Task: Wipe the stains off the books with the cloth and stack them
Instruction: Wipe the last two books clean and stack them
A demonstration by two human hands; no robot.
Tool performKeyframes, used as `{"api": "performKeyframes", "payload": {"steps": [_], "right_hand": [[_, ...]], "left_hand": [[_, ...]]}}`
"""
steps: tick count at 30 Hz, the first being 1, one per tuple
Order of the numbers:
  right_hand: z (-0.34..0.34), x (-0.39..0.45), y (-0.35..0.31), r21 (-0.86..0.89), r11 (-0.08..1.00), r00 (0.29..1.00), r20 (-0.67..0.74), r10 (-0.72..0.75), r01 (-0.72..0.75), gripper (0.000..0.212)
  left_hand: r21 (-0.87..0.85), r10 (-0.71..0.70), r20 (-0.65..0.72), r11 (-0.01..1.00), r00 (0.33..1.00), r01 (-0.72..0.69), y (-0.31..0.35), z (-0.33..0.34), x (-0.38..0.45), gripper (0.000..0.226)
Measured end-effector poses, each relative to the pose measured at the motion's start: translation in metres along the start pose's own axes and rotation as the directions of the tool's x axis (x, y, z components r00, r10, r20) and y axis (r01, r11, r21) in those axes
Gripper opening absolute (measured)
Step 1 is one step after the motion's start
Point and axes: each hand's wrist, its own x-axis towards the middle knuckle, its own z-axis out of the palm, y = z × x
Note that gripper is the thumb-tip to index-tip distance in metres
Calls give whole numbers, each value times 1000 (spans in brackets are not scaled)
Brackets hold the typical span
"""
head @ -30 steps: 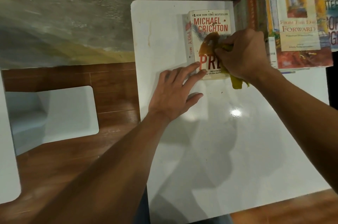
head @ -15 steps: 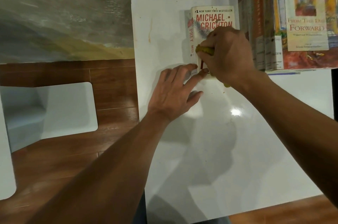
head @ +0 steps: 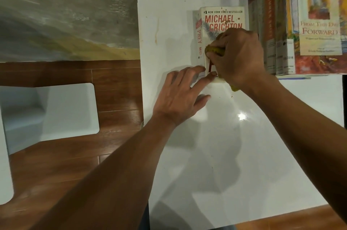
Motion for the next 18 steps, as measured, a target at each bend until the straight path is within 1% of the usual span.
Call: {"api": "performKeyframes", "payload": {"steps": [4, 5, 8, 9, 12, 15, 18], "right_hand": [[-5, -18, 5, -30, 993, 993, 36, -109, 110, 25], [-8, -19, 8, -20, 995, 995, 39, -96, 96, 25], [-12, -15, 12, -10, 1000, 1000, 29, 4, -3, 27], [-11, -15, 11, -11, 1000, 1000, 26, -3, 3, 27], [-11, -16, 14, 7, 997, 996, 26, -83, 83, 25], [-12, -10, 19, -2, 999, 999, 12, -32, 32, 22], [-12, -13, 19, -4, 994, 994, 26, -109, 109, 24]], "left_hand": [[-6, 2, -2, 1000, 1000, -2, -1, -1, -3, 44], [-2, -2, 6, 1000, 1000, 2, -1, -1, -2, 45], [7, -12, 23, 1000, 1000, 12, 0, -2, 0, 48], [5, -12, 24, 1000, 1000, 12, 1, -1, -1, 48], [0, -5, 29, 1000, 1000, 5, 1, -1, -2, 48], [15, -8, 34, 1000, 999, 7, 0, -2, -1, 49], [7, -9, 29, 1000, 1000, 9, 0, -1, -2, 49]]}}
